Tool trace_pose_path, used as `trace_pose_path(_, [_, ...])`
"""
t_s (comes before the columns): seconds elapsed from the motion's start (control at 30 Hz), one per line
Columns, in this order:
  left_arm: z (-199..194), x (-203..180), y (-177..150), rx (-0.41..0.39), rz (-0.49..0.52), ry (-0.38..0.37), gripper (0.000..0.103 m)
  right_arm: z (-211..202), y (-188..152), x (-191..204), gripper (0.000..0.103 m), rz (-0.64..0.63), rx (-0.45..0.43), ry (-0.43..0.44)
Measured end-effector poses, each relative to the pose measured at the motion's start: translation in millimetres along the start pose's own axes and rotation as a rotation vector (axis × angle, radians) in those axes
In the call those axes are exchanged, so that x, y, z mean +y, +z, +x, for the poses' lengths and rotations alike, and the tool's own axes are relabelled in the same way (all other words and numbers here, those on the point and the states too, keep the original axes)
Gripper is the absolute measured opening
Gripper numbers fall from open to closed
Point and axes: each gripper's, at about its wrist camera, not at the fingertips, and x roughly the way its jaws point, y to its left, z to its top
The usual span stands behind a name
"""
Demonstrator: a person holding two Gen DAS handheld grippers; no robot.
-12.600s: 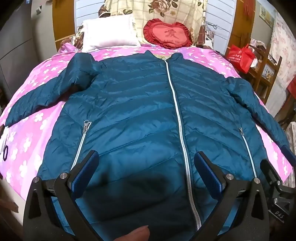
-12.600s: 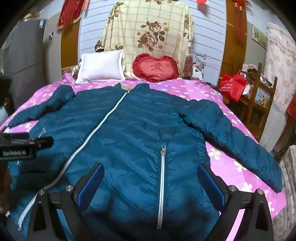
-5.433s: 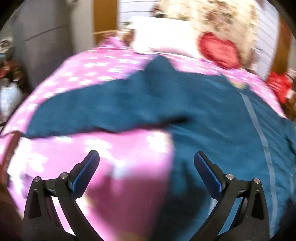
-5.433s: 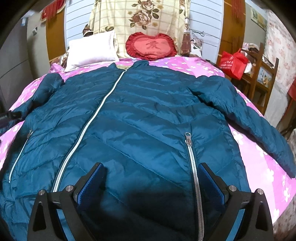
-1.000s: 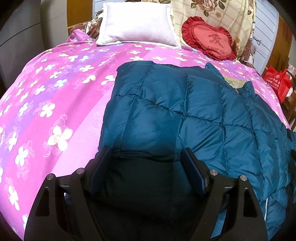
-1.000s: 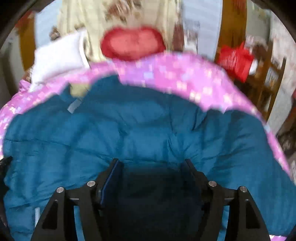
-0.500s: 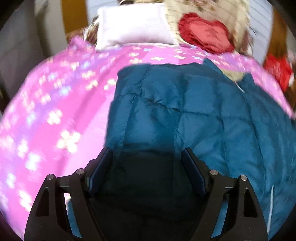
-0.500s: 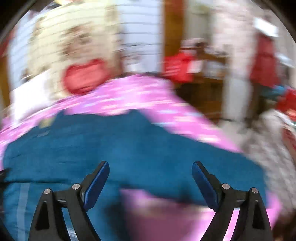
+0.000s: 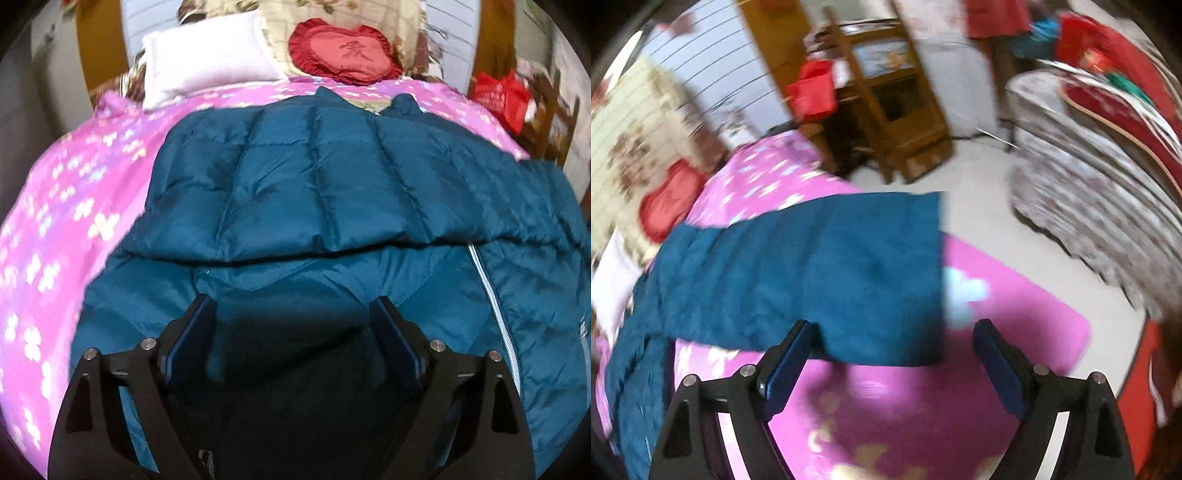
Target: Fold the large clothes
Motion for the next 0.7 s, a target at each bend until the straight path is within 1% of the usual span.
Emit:
trace_pose_path(0.07, [-1, 2, 0, 0.001, -0.029, -0.009, 0.088, 12, 0, 9, 0.088, -0.051, -0.009, 0.011])
trace_pose_path(0.13, [-1, 0, 0, 0.002, -0.026, 0.001, 0.088, 19, 2, 13, 0.088, -0.068, -0.029, 0.018])
trace_pose_path(0.17, [0, -2, 0, 0.003, -0.023, 0.005, 0.088, 21, 3, 12, 0.084, -0.076, -0.040, 0.018])
trace_pose_path(0.2, [0, -2, -1, 0.004, -0.020, 0.009, 0.088, 23, 4, 15, 0.071, -0.087, -0.057, -0.004])
trace_pose_path(0.23, [1, -2, -2, 0.005, -0.020, 0.009, 0.088, 25, 4, 12, 0.065, -0.088, -0.060, -0.021])
trace_pose_path(0.27, [2, -2, -2, 0.005, -0.021, 0.008, 0.088, 25, 6, 11, 0.049, -0.085, -0.067, -0.019])
trace_pose_path(0.3, [2, -2, -2, 0.005, -0.022, 0.007, 0.088, 27, 7, 11, 0.039, -0.089, -0.072, -0.008])
trace_pose_path(0.33, [2, -1, -2, 0.006, -0.023, 0.006, 0.088, 26, 8, 14, 0.037, -0.109, -0.082, -0.025])
trace_pose_path(0.4, [2, -2, -2, 0.006, -0.022, 0.007, 0.088, 16, 9, 27, 0.027, -0.149, -0.124, -0.053])
trace_pose_path(0.47, [2, -1, -3, 0.006, -0.023, 0.006, 0.088, 4, 14, 41, 0.026, -0.171, -0.164, -0.063])
trace_pose_path(0.53, [2, -1, -2, 0.005, -0.023, 0.006, 0.088, -13, 21, 65, 0.025, -0.211, -0.205, -0.069])
trace_pose_path(0.6, [2, -1, -2, 0.006, -0.023, 0.006, 0.088, -29, 27, 95, 0.025, -0.251, -0.234, -0.022])
trace_pose_path(0.7, [2, -1, -2, 0.005, -0.023, 0.005, 0.088, -52, 30, 162, 0.025, -0.331, -0.264, 0.068])
